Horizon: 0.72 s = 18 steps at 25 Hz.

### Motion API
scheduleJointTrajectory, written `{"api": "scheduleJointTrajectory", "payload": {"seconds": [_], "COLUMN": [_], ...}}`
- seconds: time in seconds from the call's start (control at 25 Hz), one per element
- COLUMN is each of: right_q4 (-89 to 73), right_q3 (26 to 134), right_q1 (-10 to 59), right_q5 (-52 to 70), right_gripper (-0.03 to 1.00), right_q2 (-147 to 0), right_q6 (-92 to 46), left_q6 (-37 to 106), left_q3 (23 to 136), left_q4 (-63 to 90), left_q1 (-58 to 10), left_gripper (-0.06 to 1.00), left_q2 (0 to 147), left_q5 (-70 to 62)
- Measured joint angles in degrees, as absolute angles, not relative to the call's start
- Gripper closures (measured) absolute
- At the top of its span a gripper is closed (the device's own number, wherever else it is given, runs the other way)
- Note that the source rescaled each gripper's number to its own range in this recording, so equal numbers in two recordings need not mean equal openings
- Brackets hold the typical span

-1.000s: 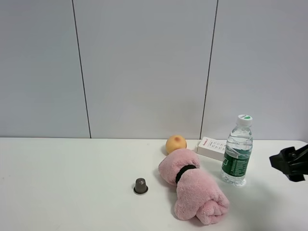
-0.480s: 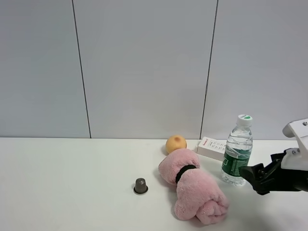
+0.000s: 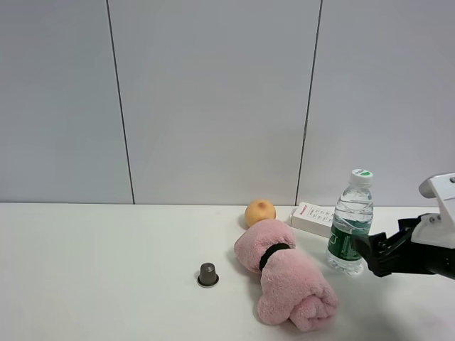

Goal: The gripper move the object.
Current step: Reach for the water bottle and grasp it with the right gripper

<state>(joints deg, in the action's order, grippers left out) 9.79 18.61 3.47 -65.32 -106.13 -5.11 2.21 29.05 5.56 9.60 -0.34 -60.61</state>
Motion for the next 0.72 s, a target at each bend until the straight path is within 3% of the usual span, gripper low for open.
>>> {"api": "scheduleJointTrajectory", "payload": {"seconds": [0.72], "right_q4": [14.0], "right_q3": [29.3], "right_q1": [3.5], "right_q5": [-65.4], "right_gripper": [0.31], "right_q2": [-115.0], "right_q6": [-4.9], "left_q6": [2.2], "left_q3": [29.0], "left_q4": [5.6], "left_q1": [9.6], "left_gripper": [-0.06], "left_q2": [-0.3], "left_q5": [-60.6]}}
